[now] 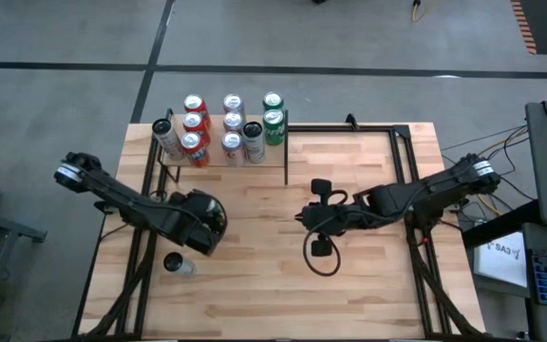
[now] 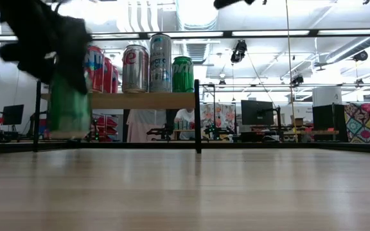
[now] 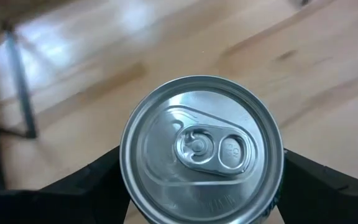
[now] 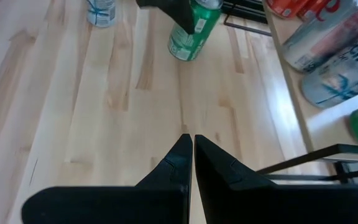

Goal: Place canned beverage on shelf
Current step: Put the green soda can aligned with the other green soda cans on the shelf

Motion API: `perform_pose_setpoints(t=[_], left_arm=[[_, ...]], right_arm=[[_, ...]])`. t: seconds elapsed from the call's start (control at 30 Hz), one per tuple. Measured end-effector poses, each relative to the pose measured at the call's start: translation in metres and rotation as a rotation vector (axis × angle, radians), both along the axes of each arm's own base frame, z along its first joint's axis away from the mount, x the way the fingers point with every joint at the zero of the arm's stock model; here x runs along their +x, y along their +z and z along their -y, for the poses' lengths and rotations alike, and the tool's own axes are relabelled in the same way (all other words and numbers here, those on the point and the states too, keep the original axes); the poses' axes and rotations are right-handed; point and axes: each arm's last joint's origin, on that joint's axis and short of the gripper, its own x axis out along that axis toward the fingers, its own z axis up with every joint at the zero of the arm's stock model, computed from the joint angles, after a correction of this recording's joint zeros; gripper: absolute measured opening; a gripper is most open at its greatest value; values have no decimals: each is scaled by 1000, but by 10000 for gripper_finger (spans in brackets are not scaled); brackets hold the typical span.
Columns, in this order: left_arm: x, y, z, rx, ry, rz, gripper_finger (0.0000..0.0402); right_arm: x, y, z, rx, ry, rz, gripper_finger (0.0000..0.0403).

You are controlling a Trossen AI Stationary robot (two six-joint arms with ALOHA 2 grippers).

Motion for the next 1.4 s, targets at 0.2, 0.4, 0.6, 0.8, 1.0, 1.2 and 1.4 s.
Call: perform_pose_setpoints(t=[0.2,0.4,0.6,0.8,1.0,1.2,1.4], left_arm=[[17,47,20,106,-111,175,293],[39,76,37,268,-173,300,293],[67,74,53,352,-206,258,293],[90,63,65,380,-210,228,295],[100,59,71,389,-212,216,297],[101,60,71,394,-206,225,298],[103,61,70,407,-194,240,299]], right_arm=[[7,-26,-1,3,-43,85,9],[11,-44,-1,39,-92,202,9],[13,-54,-2,81,-98,311,9],[12,-59,-1,52,-80,310,9],[8,-71,1,17,-186,316,9],[5,-85,3,24,-200,367,9],[6,-84,2,43,-170,371,23]])
